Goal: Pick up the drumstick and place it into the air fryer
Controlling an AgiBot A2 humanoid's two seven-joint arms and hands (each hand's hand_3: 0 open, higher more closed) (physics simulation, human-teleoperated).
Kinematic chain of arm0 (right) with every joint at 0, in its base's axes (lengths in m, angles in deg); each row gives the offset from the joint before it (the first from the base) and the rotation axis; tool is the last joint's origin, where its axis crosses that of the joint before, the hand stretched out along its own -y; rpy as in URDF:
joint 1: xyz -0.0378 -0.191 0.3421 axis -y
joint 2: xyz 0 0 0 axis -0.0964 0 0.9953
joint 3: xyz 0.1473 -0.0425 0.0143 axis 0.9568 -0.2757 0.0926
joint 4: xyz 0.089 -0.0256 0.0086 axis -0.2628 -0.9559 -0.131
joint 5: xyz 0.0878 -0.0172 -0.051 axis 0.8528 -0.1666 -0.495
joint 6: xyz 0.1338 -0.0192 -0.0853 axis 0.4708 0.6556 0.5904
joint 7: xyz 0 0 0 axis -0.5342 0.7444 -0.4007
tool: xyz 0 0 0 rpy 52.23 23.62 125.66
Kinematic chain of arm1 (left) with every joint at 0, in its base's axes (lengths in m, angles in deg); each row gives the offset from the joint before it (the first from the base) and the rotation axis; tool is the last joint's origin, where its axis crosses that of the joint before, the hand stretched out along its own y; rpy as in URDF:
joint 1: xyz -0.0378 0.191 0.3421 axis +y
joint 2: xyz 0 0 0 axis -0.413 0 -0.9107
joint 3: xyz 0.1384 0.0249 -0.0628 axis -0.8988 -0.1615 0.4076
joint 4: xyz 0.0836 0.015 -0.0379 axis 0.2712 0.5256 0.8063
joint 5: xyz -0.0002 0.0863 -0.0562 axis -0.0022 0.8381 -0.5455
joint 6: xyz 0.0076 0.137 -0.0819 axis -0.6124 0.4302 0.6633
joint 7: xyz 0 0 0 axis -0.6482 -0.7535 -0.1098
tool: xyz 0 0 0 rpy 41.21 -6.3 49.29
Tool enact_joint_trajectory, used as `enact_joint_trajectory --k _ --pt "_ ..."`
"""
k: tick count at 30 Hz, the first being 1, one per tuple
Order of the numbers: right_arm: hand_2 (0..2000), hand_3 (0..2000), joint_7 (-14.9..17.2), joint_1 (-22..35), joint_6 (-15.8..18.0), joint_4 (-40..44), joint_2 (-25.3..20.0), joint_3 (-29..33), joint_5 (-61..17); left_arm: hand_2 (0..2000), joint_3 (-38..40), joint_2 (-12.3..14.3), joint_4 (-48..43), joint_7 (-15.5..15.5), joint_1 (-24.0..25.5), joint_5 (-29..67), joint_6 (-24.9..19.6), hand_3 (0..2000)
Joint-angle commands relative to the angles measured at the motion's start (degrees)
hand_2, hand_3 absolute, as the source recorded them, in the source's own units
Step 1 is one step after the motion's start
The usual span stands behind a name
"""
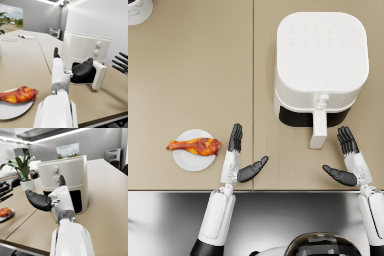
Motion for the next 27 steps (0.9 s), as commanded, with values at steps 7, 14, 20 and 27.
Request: enact_joint_trajectory --k 7,14,20,27 --pt "0 0 0.0 0.0 0.0 0.0 0.0 0.0 0.0 0 0.0 0.0 0.0 0.0 0.0 0.0 0.0 0" --pt "0 0 0.0 0.0 0.0 0.0 0.0 0.0 0.0 0 0.0 0.0 0.0 0.0 0.0 0.0 0.0 0" --pt "0 0 0.0 0.0 0.0 0.0 0.0 0.0 0.0 0 0.0 0.0 0.0 0.0 0.0 0.0 0.0 0" --pt "0 0 0.0 0.1 0.0 0.9 -0.1 -1.7 0.0 0 -0.3 0.4 -0.4 -1.6 -0.4 0.0 -1.6 0"
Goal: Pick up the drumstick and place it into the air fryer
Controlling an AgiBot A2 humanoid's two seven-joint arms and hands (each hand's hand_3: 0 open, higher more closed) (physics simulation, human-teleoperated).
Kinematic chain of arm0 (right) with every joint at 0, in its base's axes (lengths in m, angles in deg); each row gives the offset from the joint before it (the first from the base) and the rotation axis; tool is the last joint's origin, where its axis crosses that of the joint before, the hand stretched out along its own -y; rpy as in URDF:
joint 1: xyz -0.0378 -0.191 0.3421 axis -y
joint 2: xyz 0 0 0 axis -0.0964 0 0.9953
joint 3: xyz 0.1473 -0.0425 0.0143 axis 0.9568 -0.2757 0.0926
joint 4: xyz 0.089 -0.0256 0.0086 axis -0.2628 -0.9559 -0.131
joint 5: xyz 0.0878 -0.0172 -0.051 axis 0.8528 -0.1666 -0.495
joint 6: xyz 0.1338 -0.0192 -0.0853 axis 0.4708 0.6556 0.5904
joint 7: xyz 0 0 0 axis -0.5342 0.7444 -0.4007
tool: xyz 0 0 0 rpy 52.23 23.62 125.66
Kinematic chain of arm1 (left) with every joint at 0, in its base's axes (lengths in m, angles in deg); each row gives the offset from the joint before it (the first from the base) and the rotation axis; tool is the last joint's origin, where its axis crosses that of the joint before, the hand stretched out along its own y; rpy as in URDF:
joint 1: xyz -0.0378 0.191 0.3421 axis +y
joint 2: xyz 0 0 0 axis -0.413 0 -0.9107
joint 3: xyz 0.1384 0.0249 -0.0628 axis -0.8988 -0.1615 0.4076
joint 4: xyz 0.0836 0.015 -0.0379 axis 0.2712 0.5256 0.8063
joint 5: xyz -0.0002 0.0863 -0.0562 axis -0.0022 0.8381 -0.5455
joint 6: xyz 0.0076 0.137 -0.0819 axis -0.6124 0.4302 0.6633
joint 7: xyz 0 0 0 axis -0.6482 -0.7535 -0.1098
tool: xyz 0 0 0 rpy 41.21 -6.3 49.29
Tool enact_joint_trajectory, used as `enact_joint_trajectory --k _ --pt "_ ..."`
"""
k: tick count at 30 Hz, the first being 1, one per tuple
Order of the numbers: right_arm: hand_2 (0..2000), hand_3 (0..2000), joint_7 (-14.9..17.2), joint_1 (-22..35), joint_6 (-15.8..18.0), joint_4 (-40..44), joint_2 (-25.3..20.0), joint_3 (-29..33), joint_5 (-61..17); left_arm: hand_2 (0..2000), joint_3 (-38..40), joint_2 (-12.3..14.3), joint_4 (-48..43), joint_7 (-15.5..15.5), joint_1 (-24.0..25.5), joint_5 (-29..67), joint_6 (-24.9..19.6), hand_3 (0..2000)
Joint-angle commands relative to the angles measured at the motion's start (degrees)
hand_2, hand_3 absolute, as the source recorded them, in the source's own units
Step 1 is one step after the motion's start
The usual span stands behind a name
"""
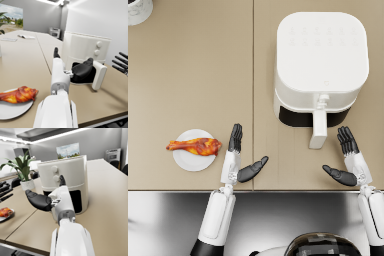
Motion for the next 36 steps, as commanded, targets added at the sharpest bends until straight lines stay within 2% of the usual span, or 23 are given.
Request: enact_joint_trajectory --k 1,3,6,11,16,18,19,20,22,27,36 --pt "0 0 -1.6 0.7 -1.6 -0.2 -0.6 -0.7 0.0 0 1.3 0.6 -1.8 -1.2 -0.7 0.0 -1.2 0" --pt "0 0 -3.7 1.0 -3.6 -2.3 -1.1 0.9 0.0 0 4.8 1.4 -3.1 -2.6 -1.9 0.0 -2.6 0" --pt "0 0 -5.0 -0.3 -4.9 -4.0 -1.0 1.3 0.0 0 9.5 1.3 -5.0 -3.6 -0.4 2.5 -3.6 0" --pt "0 0 -5.6 0.1 -5.6 -3.2 -2.0 0.4 -12.7 0 11.5 1.5 -6.3 -4.0 1.8 15.3 -4.0 0" --pt "0 0 -5.8 0.7 -5.7 -2.6 -3.1 1.2 -23.6 0 14.3 2.1 -6.0 -4.1 1.7 28.1 -4.1 0" --pt "0 0 -5.8 0.2 -5.7 -2.1 -3.2 0.9 -25.2 0 16.1 2.2 -6.1 -4.9 1.1 33.2 -16.8 0" --pt "0 0 -5.8 0.3 -5.7 -1.7 -3.3 0.9 -25.7 0 17.0 2.2 -6.3 -5.6 1.1 35.8 -21.7 0" --pt "0 0 -5.8 0.1 -5.7 -1.9 -3.4 0.8 -26.0 0 18.1 2.3 -6.1 -6.2 1.0 38.4 -25.2 0" --pt "0 0 -5.8 0.1 -5.7 -1.9 -3.6 1.0 -26.5 0 19.7 2.4 -6.1 -7.3 1.0 43.6 -29.6 0" --pt "0 0 -5.8 -0.2 -5.7 -2.1 -4.2 0.9 -26.8 0 22.5 2.5 -5.0 -8.3 1.0 56.5 -33.3 0" --pt "0 0 -5.8 0.2 -5.7 -1.2 -5.5 1.4 -26.9 0 24.3 2.3 -2.4 -8.7 -0.6 79.9 -33.7 0"
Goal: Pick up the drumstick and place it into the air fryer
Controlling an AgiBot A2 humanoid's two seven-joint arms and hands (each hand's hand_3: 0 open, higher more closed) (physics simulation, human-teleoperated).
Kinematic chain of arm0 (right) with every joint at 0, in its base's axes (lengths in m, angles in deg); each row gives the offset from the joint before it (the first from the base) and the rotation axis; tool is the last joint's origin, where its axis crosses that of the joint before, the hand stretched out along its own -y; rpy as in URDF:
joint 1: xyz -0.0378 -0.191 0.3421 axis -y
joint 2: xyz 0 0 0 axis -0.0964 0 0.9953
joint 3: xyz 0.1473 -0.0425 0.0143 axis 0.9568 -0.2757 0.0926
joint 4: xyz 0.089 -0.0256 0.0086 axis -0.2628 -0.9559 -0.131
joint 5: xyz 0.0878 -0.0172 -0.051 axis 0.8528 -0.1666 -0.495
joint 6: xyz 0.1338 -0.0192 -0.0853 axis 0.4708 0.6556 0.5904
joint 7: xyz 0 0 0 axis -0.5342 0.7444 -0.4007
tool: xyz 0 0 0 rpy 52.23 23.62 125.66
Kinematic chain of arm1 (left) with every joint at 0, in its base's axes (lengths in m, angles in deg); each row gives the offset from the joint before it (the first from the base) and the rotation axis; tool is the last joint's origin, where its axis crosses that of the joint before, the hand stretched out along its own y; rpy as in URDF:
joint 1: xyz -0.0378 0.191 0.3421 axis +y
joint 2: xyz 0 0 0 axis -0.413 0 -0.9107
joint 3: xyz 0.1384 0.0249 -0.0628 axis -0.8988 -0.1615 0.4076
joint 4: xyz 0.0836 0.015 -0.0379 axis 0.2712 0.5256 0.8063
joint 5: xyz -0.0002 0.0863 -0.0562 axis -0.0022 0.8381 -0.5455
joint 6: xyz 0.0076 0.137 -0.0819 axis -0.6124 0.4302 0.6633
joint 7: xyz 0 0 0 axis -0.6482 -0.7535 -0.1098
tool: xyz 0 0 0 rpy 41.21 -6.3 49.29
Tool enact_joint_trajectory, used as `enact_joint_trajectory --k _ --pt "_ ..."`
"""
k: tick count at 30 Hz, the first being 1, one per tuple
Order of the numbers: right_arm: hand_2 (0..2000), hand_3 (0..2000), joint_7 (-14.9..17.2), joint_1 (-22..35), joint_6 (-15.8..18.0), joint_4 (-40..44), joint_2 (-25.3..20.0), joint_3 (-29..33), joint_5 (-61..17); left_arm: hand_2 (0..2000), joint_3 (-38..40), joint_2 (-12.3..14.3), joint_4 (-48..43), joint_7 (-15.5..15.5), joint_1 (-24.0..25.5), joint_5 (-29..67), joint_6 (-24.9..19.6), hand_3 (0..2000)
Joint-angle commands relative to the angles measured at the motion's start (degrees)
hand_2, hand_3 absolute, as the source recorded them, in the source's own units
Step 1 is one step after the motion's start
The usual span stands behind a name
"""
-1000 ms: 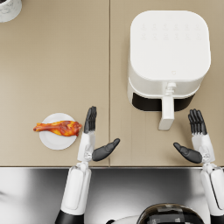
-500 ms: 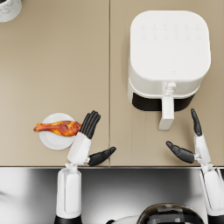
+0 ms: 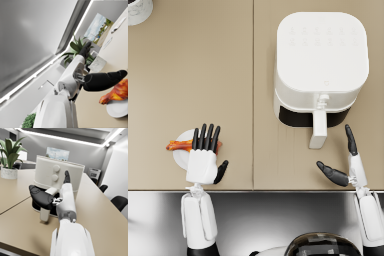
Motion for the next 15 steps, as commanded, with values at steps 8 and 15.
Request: enact_joint_trajectory --k 8,15 --pt "0 0 0.0 0.3 0.0 0.5 -1.1 1.2 0.0 0 -0.8 -0.9 10.6 -0.7 -5.5 20.9 0.0 0" --pt "0 0 0.0 0.8 0.0 0.9 -2.1 1.4 0.0 0 -1.9 -0.7 16.1 -1.3 -6.9 37.2 -0.1 0"
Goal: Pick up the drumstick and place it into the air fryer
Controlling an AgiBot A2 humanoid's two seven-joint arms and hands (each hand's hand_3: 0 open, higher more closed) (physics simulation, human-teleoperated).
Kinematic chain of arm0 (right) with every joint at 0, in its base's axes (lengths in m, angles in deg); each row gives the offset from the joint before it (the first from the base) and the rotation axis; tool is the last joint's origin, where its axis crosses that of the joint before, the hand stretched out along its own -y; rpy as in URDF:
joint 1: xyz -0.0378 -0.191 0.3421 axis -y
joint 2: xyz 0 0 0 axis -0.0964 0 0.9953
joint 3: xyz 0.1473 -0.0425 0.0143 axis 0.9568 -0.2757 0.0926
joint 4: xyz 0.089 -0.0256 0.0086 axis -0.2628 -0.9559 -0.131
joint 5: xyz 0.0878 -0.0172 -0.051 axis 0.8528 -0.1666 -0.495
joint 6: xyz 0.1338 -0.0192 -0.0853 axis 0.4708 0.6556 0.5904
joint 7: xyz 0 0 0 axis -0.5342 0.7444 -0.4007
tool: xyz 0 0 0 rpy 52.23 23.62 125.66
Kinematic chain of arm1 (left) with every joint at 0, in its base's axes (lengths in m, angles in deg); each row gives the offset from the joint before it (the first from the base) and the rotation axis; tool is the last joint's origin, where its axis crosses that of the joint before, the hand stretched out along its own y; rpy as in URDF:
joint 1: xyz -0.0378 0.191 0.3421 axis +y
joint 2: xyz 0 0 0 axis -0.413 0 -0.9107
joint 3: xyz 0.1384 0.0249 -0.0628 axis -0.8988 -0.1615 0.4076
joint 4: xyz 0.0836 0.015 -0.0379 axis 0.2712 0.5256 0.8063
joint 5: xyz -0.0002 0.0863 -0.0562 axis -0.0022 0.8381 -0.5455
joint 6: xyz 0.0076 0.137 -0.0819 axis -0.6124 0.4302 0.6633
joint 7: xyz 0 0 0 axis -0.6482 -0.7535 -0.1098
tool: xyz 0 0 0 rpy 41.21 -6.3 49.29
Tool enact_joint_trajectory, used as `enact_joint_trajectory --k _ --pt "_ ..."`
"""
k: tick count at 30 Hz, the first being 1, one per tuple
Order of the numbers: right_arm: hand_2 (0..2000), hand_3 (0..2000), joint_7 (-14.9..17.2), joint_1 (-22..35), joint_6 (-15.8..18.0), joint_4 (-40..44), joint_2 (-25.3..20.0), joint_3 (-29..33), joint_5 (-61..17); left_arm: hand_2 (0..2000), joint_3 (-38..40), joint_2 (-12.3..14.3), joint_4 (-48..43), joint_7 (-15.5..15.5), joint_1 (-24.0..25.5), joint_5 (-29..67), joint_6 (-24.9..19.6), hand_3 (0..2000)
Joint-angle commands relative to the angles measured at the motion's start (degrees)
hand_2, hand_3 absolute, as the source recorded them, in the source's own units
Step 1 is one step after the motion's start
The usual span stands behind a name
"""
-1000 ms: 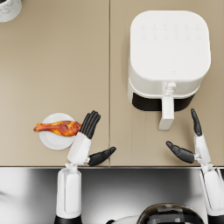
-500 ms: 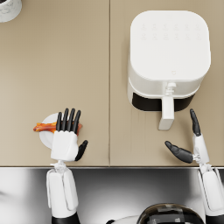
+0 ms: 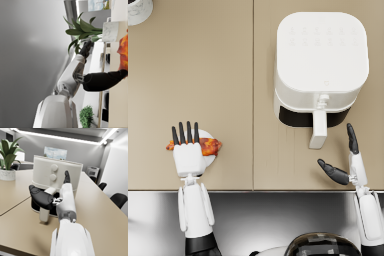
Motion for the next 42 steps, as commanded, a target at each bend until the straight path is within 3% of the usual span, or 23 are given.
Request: enact_joint_trajectory --k 1,7,12,21,22,23,27,28,34,37,42 --pt "0 0 0.0 0.9 0.0 0.1 -0.5 -0.2 0.0 0 -1.1 -0.1 2.9 0.0 -1.4 1.0 0.1 0" --pt "0 0 0.0 2.0 0.0 1.5 -1.6 -0.8 0.0 0 -4.0 0.3 3.7 -0.1 -1.3 3.1 -0.2 0" --pt "0 0 0.0 2.4 0.0 1.4 -2.3 -0.3 0.0 0 -5.1 0.8 11.1 -0.3 -4.5 3.3 -0.2 0" --pt "0 0 0.0 2.1 0.0 0.7 -3.0 0.4 0.0 0 -7.2 0.9 23.6 -2.4 -8.2 3.4 5.2 0" --pt "0 0 0.0 2.3 0.0 0.5 -3.2 0.4 0.0 1361 -7.4 0.8 24.8 -3.1 -8.7 3.4 6.2 327" --pt "0 0 0.0 2.3 0.0 0.5 -3.3 0.4 0.0 2000 -7.3 0.7 25.8 -3.6 -9.6 3.4 6.3 653" --pt "0 0 0.0 1.9 0.0 0.6 -3.5 -0.3 0.0 2000 -8.5 0.4 28.1 -4.6 -12.3 3.4 12.3 1960" --pt "0 0 0.0 1.9 0.0 1.2 -3.6 -0.6 0.0 2000 -8.7 0.3 26.6 -5.0 -12.1 3.4 14.5 2000" --pt "0 0 0.0 2.2 0.0 8.2 -4.3 -2.4 0.0 2000 -8.6 0.3 9.8 -5.5 -9.3 3.4 15.4 2000" --pt "0 0 0.0 2.3 0.0 9.5 -4.6 -2.8 0.0 2000 -8.5 0.6 4.6 -2.0 -9.0 3.4 19.4 2000" --pt "0 0 0.0 3.5 0.0 14.6 -5.5 -2.9 0.0 2000 -8.4 0.9 -0.5 4.4 -9.8 3.3 22.0 2000"
